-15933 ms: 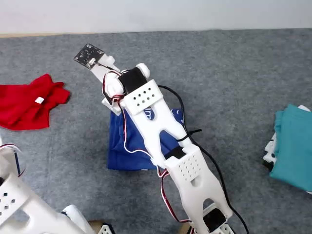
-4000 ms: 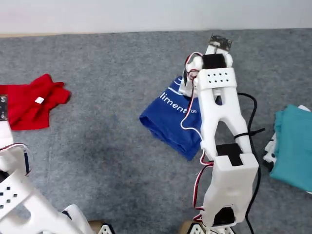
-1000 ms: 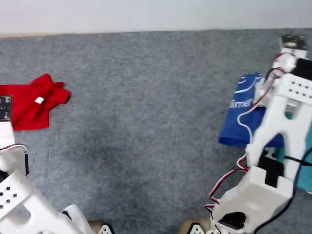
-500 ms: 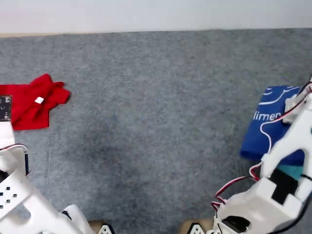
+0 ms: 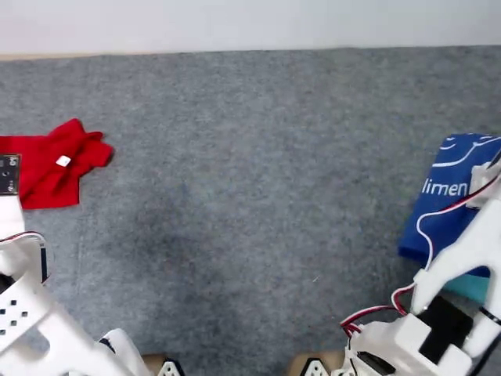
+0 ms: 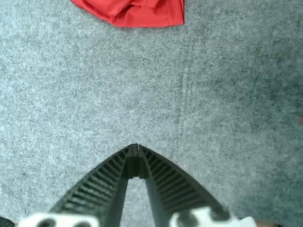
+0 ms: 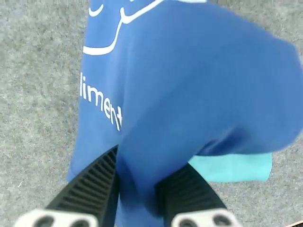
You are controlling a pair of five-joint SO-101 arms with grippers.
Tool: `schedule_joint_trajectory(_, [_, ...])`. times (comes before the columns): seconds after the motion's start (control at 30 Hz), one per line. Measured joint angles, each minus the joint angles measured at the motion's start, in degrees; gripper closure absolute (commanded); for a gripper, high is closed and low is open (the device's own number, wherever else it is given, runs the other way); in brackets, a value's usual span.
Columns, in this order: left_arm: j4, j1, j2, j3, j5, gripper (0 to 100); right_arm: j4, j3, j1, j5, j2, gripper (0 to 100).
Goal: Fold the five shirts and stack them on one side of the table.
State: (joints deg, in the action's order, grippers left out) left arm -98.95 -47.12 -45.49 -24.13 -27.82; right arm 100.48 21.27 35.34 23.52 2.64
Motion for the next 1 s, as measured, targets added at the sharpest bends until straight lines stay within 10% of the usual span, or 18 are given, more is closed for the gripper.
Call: schedule_joint_trajectory(1.0, [0.00, 0.00, 0.00, -2.20, 0.00, 100, -19.08, 0.00, 16.09, 5.45, -22.07, 98.9])
